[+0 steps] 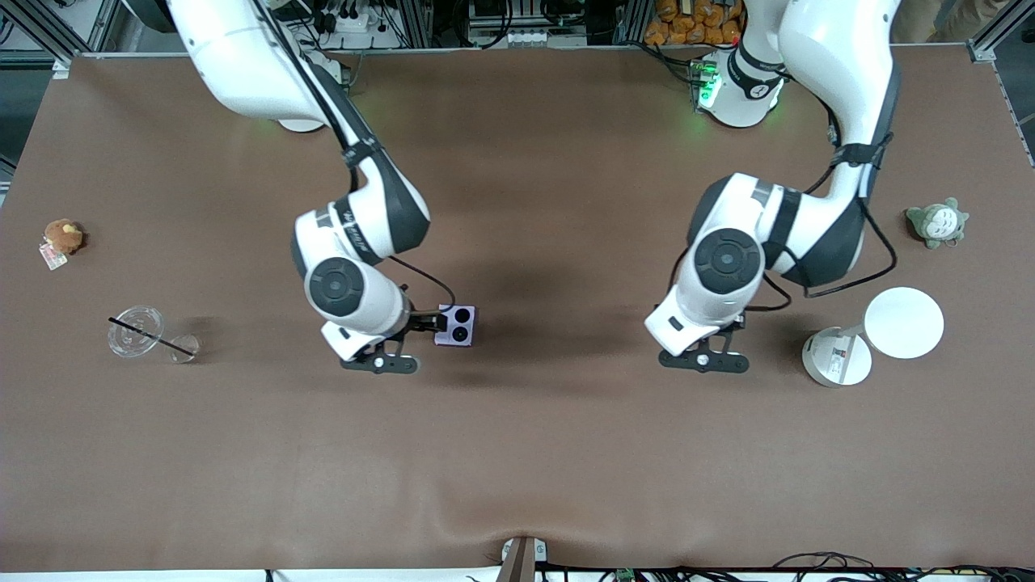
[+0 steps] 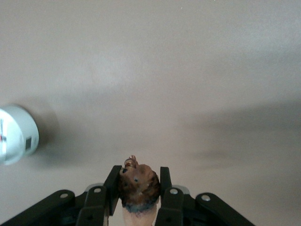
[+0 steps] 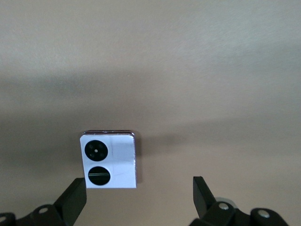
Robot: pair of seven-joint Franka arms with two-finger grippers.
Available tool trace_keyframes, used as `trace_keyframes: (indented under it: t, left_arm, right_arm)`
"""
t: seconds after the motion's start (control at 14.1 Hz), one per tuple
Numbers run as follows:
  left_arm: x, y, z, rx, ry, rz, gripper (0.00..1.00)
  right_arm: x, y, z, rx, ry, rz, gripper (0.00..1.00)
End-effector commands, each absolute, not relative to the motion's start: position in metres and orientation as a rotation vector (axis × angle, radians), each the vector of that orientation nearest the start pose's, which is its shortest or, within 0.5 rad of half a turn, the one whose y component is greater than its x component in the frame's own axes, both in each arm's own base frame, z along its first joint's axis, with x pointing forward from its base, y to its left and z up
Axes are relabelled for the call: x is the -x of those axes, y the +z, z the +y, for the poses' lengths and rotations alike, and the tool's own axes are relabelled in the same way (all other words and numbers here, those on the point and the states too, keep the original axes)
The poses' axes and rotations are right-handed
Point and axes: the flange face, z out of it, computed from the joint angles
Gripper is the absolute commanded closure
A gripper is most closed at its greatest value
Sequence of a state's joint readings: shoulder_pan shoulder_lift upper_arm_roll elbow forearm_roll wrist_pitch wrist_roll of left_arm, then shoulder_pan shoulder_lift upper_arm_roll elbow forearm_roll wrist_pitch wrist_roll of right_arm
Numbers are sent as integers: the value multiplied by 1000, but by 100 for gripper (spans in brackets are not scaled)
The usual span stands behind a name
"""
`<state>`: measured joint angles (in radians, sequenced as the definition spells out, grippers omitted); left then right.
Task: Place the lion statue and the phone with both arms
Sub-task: 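Carry the lion toward the lamp while the right gripper grasps the phone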
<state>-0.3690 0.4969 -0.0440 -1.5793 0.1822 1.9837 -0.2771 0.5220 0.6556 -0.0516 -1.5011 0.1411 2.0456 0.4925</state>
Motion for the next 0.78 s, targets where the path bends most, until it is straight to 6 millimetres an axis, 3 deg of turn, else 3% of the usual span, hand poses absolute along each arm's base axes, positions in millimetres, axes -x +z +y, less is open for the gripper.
trace_keyframes:
  t: [0.0, 0.07, 0.42, 0.71]
  left_arm:
    - [-613, 328, -220, 2947, -24, 531, 100]
    - [-612, 316, -204, 2954, -19, 564, 100]
    - [-620, 296, -150, 2927, 51, 711, 100]
    - [-627, 274, -130, 2950, 33, 671, 100]
  right_arm:
    - [-617, 256, 346, 3107, 188, 136, 0]
    - [-614, 250, 357, 3106, 165, 120, 0]
    - [-600, 220, 380, 3112, 130, 155, 0]
    - [-600, 197, 379, 3117, 122, 157, 0]
